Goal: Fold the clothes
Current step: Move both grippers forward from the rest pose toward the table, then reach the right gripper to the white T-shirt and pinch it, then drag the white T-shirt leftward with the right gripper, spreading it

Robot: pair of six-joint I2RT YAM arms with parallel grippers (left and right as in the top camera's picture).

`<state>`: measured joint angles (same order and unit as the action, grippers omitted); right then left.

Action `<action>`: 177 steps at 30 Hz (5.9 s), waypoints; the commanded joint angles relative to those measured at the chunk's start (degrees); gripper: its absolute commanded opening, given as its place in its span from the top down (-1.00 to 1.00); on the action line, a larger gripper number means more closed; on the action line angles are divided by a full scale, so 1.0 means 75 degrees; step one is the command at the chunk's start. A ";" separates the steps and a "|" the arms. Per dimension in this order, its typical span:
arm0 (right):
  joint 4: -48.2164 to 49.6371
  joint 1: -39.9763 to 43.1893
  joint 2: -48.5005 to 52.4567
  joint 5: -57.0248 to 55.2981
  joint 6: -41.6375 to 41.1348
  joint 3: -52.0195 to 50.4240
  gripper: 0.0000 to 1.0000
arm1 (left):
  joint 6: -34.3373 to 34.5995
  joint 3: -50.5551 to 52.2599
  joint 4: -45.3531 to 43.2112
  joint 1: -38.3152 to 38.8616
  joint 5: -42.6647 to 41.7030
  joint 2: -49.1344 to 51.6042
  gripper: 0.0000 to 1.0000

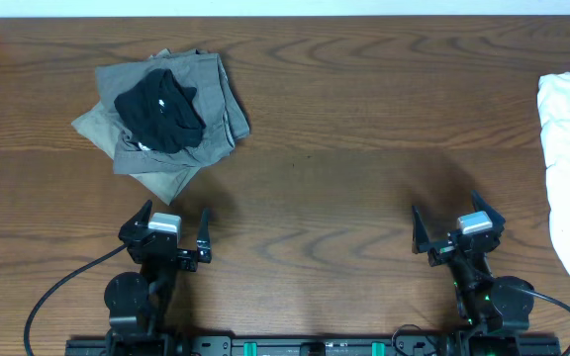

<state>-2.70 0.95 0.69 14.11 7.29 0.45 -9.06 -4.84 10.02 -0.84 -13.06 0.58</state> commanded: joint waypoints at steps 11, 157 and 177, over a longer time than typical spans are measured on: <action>-0.0017 0.0015 -0.0041 -0.0026 -0.0111 -0.0020 -0.98 | -0.0079 0.0219 0.0009 0.0044 0.0090 -0.0047 -0.96; -0.5534 0.0294 1.3720 0.1011 -0.1125 1.2916 0.97 | 0.1020 -0.8792 0.4756 0.0038 -0.1341 0.9224 -0.63; -0.6274 -0.3112 1.4099 -0.1740 -0.1244 1.2916 -0.43 | 0.0921 -0.8792 0.4911 0.0213 -0.1314 0.9046 -0.64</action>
<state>-49.17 -26.50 106.67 8.36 2.28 97.38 -1.52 -69.25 46.57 -0.27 -23.55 67.75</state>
